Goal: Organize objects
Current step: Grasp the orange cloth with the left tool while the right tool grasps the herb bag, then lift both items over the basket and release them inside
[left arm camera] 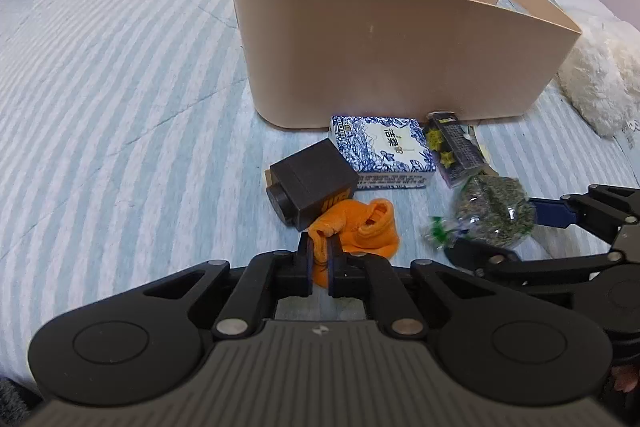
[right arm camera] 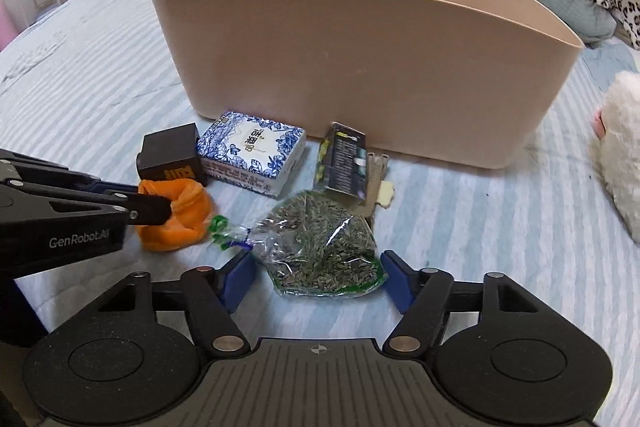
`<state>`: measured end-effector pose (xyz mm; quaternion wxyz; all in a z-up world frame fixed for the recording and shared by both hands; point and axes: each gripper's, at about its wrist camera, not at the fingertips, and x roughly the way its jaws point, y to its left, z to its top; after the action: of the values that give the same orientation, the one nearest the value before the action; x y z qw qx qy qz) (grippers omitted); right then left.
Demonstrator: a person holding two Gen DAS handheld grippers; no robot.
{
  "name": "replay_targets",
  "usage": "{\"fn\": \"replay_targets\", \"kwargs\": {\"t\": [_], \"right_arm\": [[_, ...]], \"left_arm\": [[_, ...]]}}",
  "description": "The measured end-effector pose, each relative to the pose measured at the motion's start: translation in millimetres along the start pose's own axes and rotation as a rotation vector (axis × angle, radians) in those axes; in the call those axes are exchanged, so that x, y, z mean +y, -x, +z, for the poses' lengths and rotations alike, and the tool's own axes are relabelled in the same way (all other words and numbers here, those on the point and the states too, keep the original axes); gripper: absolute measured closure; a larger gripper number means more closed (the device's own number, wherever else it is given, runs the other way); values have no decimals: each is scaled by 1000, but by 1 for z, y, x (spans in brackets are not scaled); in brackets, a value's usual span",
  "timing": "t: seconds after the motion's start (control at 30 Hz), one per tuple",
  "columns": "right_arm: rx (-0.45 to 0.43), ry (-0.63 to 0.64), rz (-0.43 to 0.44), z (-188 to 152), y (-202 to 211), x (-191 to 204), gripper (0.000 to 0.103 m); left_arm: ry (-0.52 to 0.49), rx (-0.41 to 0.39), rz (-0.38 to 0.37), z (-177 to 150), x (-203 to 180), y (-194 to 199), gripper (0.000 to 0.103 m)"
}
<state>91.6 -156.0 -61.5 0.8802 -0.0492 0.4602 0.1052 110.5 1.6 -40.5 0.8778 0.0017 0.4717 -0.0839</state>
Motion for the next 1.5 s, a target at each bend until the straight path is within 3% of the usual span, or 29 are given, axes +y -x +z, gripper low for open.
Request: {"fn": "replay_targets", "kwargs": {"t": [0.3, 0.4, 0.7, 1.13, 1.5], "right_arm": [[-36, -84, 3, -7, 32, -23, 43], [-63, -105, 3, -7, 46, -32, 43], [-165, -156, 5, 6, 76, -46, 43], [-301, -179, 10, 55, 95, -61, 43], [-324, -236, 23, 95, 63, -70, 43]], "left_arm": [[6, -16, -9, -3, 2, 28, 97], [-13, -48, 19, -3, 1, 41, 97], [7, -130, -2, 10, 7, 76, 97], [49, -287, 30, 62, 22, 111, 97], [-8, -317, 53, 121, 3, 82, 97]]}}
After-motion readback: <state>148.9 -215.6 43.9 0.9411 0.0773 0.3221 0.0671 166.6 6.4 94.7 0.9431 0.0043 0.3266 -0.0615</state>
